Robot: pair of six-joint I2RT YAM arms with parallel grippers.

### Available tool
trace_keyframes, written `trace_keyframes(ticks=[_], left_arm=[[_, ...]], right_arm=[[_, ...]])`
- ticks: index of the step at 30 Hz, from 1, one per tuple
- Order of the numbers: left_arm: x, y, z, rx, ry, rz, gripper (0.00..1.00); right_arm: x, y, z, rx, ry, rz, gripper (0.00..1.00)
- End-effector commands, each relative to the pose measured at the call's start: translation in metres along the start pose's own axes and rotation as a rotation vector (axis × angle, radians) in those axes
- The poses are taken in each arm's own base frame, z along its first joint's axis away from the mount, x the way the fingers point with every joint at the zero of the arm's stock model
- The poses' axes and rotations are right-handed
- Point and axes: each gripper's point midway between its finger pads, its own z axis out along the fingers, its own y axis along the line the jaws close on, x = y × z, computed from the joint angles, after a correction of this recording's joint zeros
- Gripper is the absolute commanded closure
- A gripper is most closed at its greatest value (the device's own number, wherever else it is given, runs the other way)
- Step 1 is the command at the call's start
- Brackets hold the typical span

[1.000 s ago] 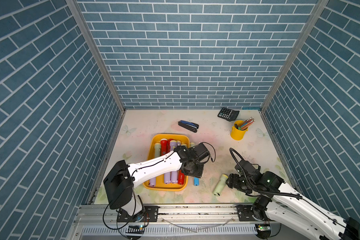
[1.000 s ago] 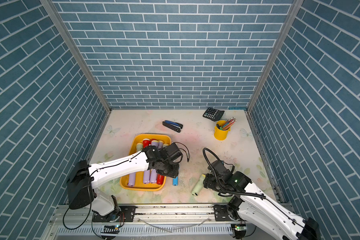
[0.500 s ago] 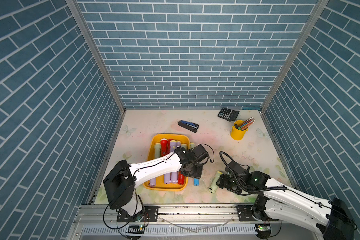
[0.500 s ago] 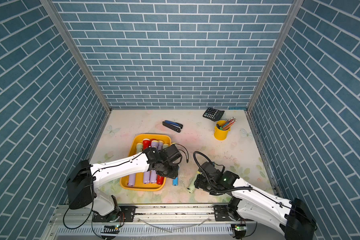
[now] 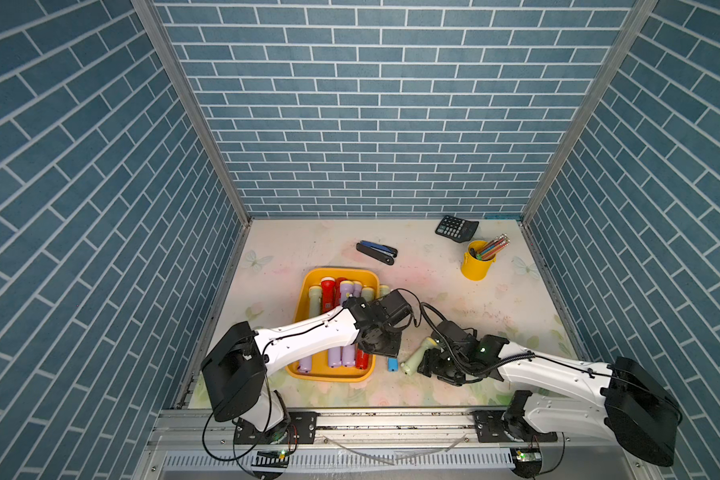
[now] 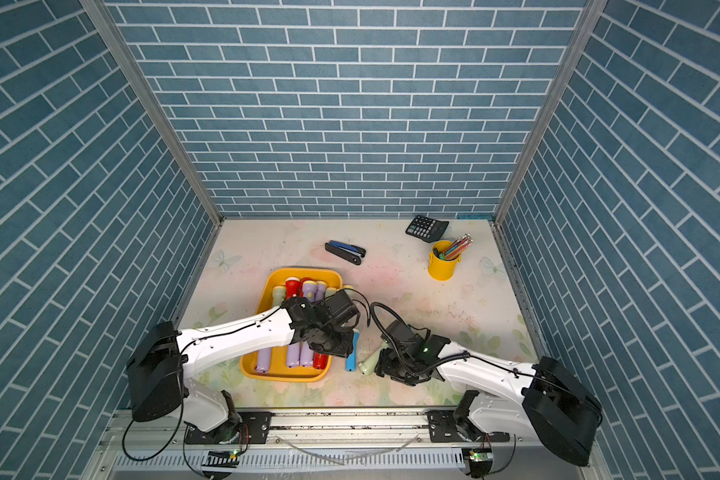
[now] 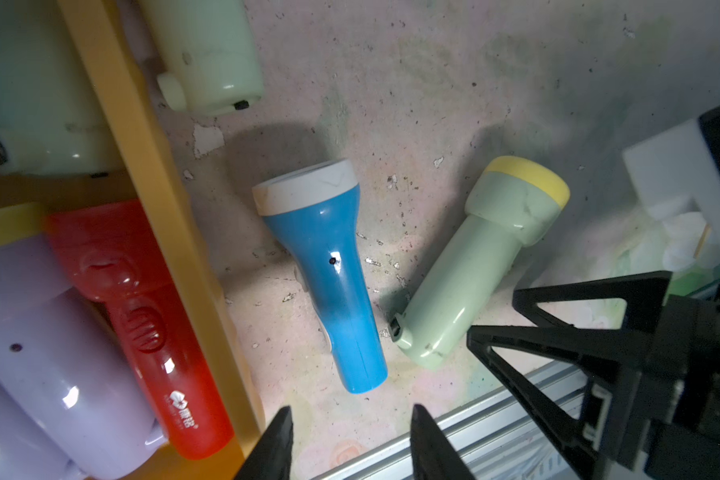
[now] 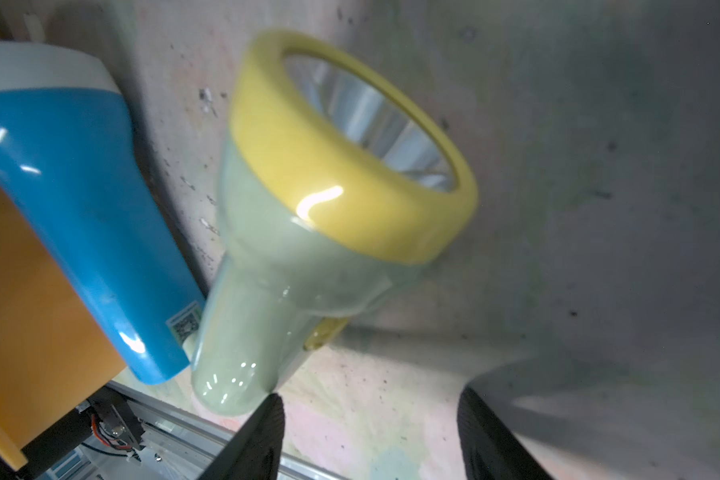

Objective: Put the flashlights into the storage boxes
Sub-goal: Move the flashlight at the center of the board.

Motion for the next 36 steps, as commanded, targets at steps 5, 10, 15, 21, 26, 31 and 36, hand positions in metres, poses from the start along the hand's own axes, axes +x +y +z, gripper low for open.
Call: trace_keyframes(ticks=[5,10,15,21,26,31,36], left_arm=[[-0.003,0.01,-0.007,0.002,-0.044,-0.026,0.53],[-0.005,0.007,-0.007,0.01,-0.039,0.019,0.53],[-0.005,-0.004,-0.007,0.03,-0.03,0.067,0.53],[-0.006,-0.025,-0.003,0.048,-0.029,0.215,0.51],[-0.008,-0.045,0.0,0.043,-0.044,0.38,0.5],[-0.009,-0.056,0.008,0.035,-0.02,0.468,0.5],[-0.005,-0.068,0.02,0.044,0.015,0.54,0.5]], right_arm=[[-0.006,0.021,-0.012,-0.014,-0.029,-0.042,0.33],[-0.01,0.022,-0.027,-0.031,-0.074,-0.059,0.32],[-0.017,0.016,-0.048,-0.042,-0.145,-0.072,0.31],[-0.02,-0.009,-0.06,-0.039,-0.178,-0.042,0.31],[-0.022,-0.025,-0.067,-0.056,-0.203,-0.013,0.31],[-0.02,-0.042,-0.074,-0.046,-0.223,0.008,0.31],[-0.019,-0.053,-0.08,-0.044,-0.254,0.016,0.31]])
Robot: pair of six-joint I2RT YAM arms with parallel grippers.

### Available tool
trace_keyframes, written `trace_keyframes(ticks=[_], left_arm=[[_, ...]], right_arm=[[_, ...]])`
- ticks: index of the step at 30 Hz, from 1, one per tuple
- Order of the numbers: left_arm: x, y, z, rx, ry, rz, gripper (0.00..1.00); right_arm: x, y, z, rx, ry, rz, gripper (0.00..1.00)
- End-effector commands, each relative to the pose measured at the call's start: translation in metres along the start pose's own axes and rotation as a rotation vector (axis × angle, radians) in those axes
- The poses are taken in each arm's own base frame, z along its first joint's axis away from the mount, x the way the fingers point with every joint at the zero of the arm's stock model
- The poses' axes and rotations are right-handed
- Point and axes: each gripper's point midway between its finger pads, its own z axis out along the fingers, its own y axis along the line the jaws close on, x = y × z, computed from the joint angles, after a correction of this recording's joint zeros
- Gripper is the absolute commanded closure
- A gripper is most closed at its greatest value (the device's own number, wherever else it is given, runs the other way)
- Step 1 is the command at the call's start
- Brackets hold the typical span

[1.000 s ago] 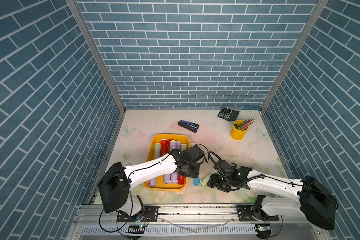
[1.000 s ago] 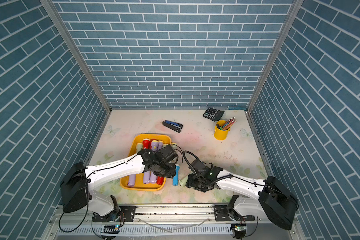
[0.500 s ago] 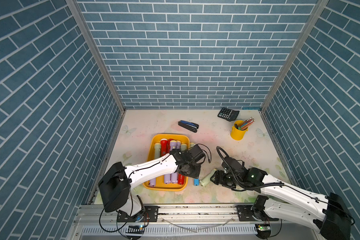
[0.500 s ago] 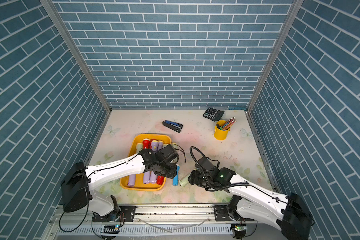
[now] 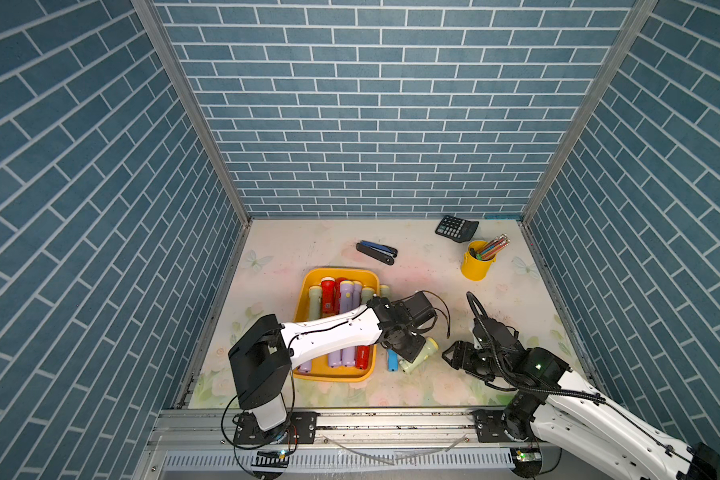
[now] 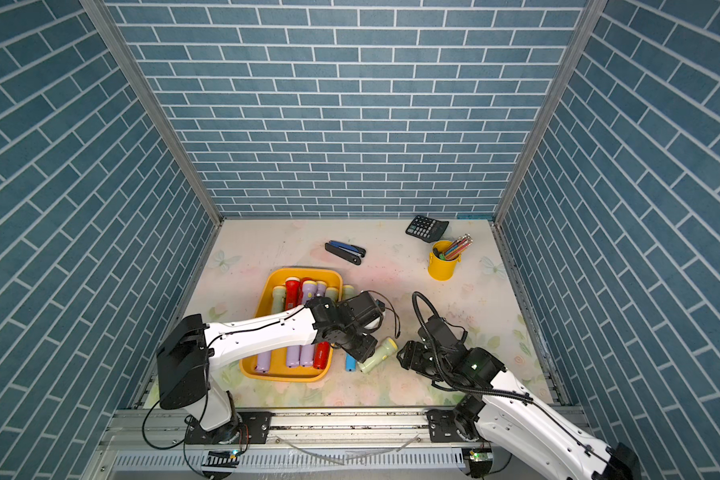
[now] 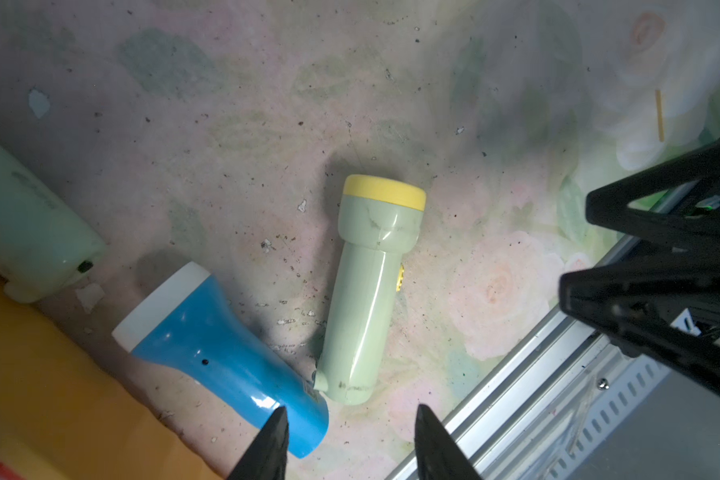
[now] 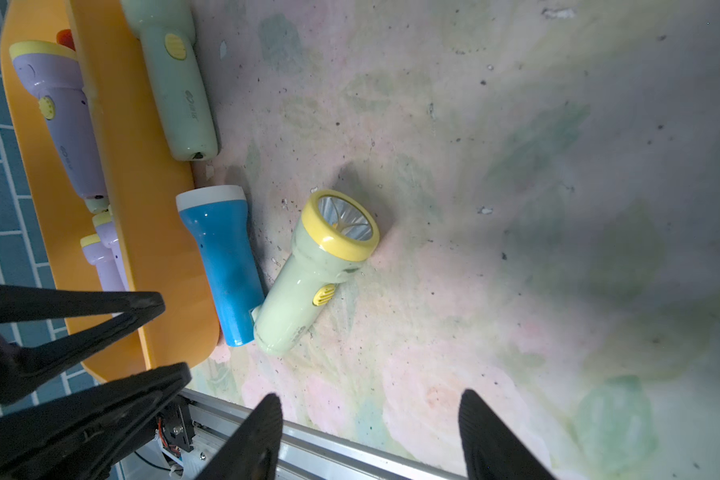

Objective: Put the flashlights into the storage boxes
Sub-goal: Move the flashlight at the center of the board, then pick up the flashlight from the center of the board.

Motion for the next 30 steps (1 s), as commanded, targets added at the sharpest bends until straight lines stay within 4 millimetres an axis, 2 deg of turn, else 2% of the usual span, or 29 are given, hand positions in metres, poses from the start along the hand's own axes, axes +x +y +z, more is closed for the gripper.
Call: trace_keyframes(ticks=[1,8,15,23,30], left_arm=[[0.0,-0.009,0.006,0.009,0.028,0.082,0.5],[0.002,-0.017,0.02,0.023,0.069,0.128,0.49],[0.012,-0.02,0.039,0.008,0.14,0.161,0.48],[0.015,-0.004,0.05,-0.102,0.18,0.149,0.49],[0.018,-0.003,0.064,-0.104,0.2,0.149,0.51]], right_arm=[[0.008,-0.024,0.0,0.069,0.008,-0.014,0.31],[0.01,-0.033,-0.003,0.072,-0.003,-0.005,0.31],[0.012,-0.038,-0.002,0.067,-0.011,0.002,0.31],[0.013,-0.041,-0.003,0.062,-0.018,0.006,0.31],[0.013,-0.041,-0.003,0.06,-0.019,0.005,0.31]])
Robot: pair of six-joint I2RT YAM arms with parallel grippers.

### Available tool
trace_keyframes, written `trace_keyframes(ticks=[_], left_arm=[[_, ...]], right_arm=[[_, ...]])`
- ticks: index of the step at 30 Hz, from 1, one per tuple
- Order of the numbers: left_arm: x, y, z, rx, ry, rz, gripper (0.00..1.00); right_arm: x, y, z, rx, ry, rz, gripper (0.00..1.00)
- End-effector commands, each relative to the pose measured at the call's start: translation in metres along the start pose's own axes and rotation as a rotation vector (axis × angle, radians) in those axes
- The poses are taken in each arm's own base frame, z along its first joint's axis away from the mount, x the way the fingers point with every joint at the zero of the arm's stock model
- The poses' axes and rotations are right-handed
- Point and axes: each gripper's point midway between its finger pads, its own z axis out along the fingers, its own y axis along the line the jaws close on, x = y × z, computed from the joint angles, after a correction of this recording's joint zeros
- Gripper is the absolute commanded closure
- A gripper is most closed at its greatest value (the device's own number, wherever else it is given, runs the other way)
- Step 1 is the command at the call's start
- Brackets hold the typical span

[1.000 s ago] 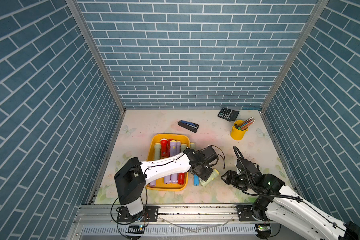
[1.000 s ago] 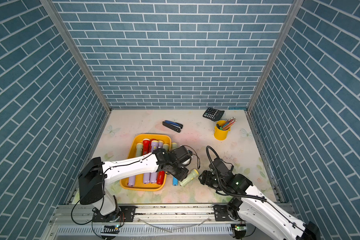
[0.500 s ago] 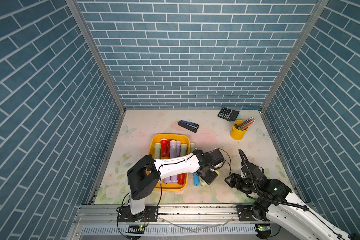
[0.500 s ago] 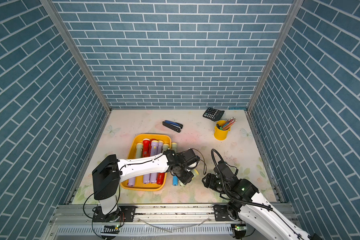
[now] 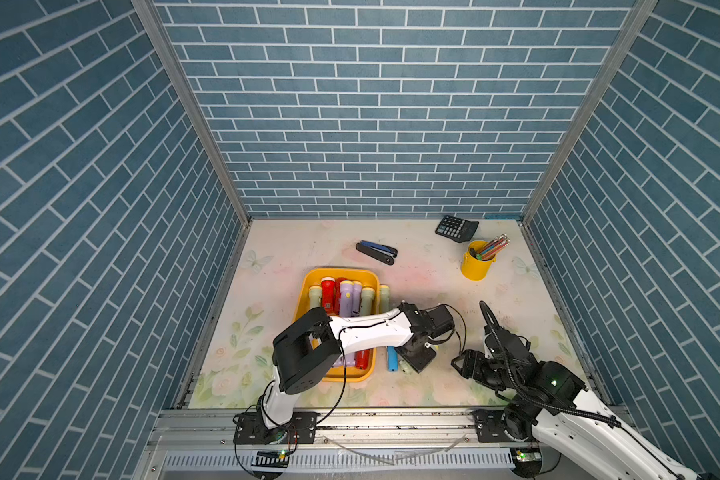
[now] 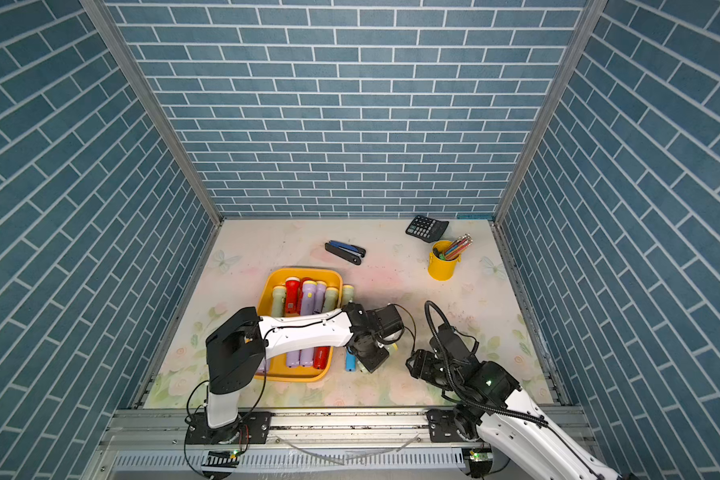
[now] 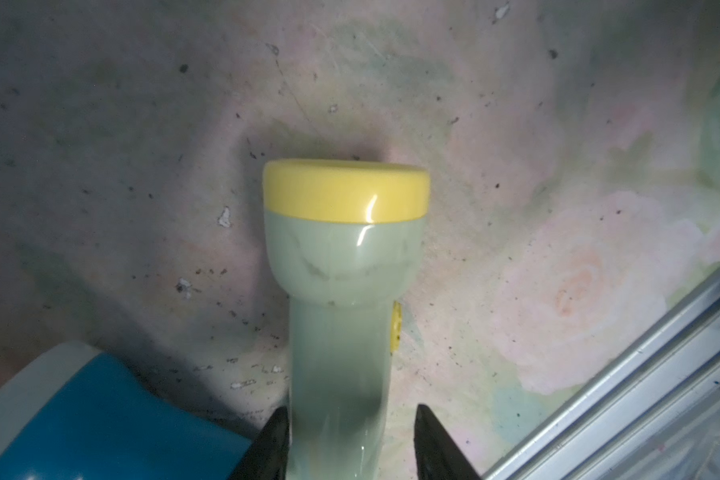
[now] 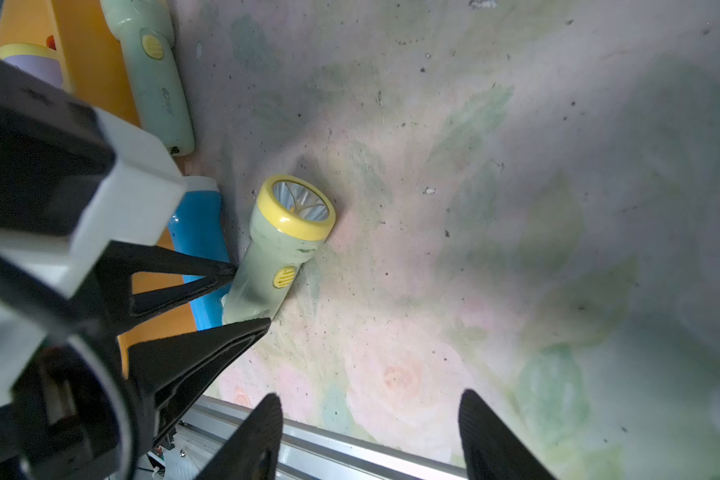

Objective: Put the flashlights into the storage boxes
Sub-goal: Pick up the flashlight from the center of the board.

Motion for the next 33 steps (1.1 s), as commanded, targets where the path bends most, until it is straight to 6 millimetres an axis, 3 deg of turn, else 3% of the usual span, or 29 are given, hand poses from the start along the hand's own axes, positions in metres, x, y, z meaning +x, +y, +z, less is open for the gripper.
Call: trace_keyframes(ticks=[1,7,13,25,33], left_arm=[[0.003,0.003,0.008,-0.027,0.026,0.007,0.51],[0.005,0.002,0.016,-0.032,0.038,0.009,0.55],[0.007,0.004,0.011,-0.047,0.029,0.0,0.66],[0.002,-0.001,-0.054,0.015,-0.124,-0.063,0.8],[0.018,0.023,-0.079,0.027,-0.153,-0.175,0.81]], right_arm=[[0.004,-0.016,0.004,0.051,0.004,0.001,0.31],[0.005,-0.017,0.003,0.049,0.003,0.001,0.31],[0.001,-0.018,0.002,0.056,-0.025,0.0,0.31],[-0.013,0.006,0.006,-0.02,-0.058,-0.037,0.32],[-0.023,0.04,0.017,-0.122,-0.046,-0.074,0.33]])
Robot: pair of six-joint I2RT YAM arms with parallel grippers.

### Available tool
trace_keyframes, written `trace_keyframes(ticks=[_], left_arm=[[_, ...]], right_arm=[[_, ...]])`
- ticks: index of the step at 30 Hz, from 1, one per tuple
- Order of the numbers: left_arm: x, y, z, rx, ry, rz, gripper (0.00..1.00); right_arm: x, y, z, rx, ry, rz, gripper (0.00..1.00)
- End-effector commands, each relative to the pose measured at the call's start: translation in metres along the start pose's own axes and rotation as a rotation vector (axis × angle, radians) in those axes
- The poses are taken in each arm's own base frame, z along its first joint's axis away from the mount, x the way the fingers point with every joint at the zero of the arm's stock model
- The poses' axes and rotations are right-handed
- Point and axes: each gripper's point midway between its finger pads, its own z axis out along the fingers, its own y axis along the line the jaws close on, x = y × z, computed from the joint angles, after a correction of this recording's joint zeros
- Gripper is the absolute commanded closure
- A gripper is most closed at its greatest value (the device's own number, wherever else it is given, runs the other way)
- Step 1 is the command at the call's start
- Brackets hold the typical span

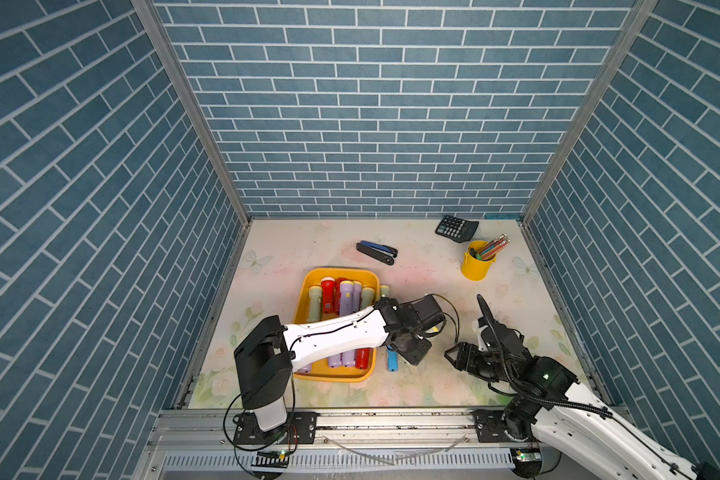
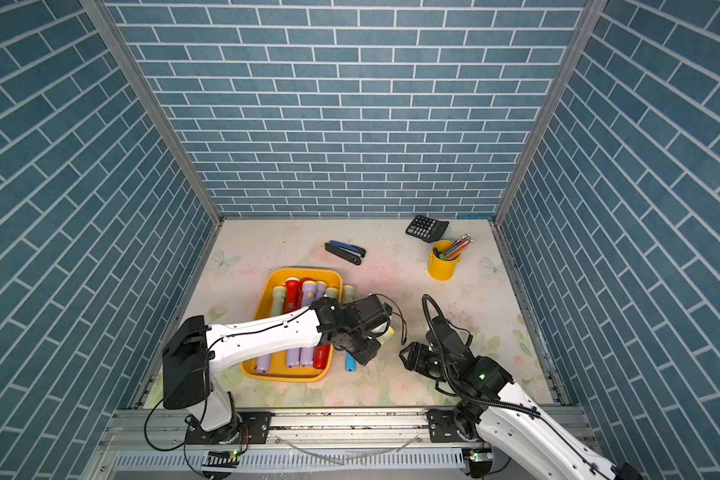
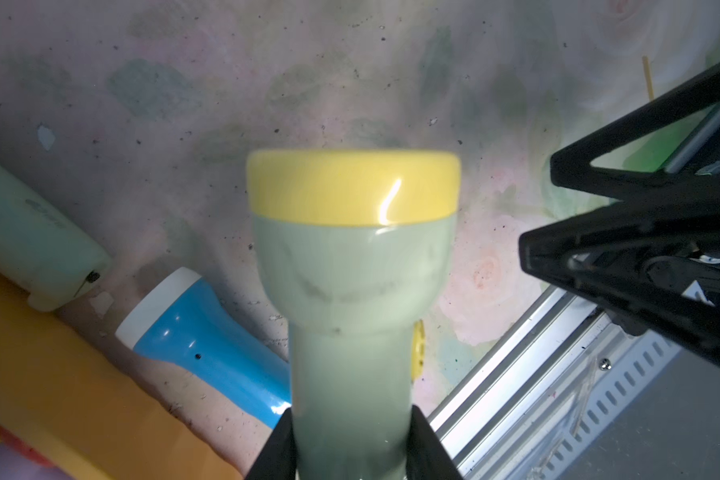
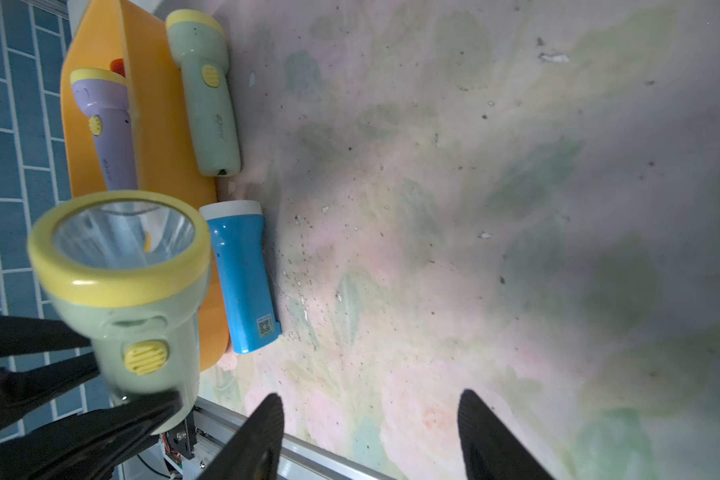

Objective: Put the flashlights into the storage boxes
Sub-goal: Pick up the flashlight from the center of the board, then place the flashlight at the storage box.

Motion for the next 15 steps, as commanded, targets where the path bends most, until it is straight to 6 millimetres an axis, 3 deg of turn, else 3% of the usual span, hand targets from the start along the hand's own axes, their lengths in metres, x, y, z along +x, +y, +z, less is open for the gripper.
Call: trace_keyframes(ticks=[1,8,15], left_arm=[[0.012,0.019,-0.011,-0.007,0.001,-0.083,0.81],[0.045,0.081,-0.033,-0.041,-0.042,-0.319,0.81],[0.095,0.143,-0.057,-0.138,-0.045,-0.556,0.78]], right_arm=[[-0.008,0.015,0.007,-0.05,-0.014,-0.045,0.33],[-0.016,0.031,0.013,-0.073,-0.008,-0.078,0.33],[-0.02,0.038,0.019,-0.078,0.002,-0.091,0.33]])
